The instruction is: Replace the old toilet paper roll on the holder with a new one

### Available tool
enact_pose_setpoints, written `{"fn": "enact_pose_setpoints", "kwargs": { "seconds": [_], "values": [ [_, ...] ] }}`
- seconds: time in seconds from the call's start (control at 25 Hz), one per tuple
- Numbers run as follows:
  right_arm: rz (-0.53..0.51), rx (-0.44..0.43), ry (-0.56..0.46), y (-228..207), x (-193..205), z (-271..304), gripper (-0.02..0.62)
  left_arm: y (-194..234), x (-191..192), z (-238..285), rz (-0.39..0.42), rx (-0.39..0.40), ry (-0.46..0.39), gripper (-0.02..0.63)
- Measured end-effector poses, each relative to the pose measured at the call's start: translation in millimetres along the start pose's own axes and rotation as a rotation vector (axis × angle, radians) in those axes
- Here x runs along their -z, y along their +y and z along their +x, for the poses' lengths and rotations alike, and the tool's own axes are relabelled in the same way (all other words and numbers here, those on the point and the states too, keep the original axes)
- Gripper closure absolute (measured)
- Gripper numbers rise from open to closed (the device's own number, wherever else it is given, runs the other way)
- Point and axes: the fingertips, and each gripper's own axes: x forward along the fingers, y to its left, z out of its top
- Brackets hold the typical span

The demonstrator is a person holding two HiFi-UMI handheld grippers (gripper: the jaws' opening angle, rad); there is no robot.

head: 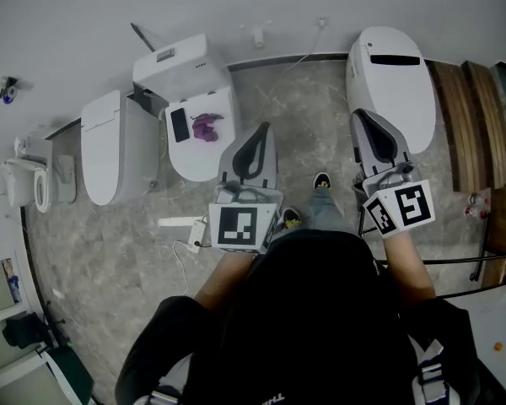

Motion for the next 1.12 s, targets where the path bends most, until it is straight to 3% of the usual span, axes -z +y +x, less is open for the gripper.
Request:
{"fn": "enact_pose_setpoints", "kwargs": {
  "seconds": [0.56, 1.12],
  "values": [
    [0.083, -0.047, -0.030, -121.2, 3.1, 61.6, 0.575, -21.4, -5.2, 137.5, 0.087, -0.021, 0.061, 0.584],
    [0.162, -0.060, -0.004, -172.2, 21.4, 84.5, 0.575, -39.6, 2.1, 187.6, 0.107, -0.017, 0.118, 0.584]
  ]
}}
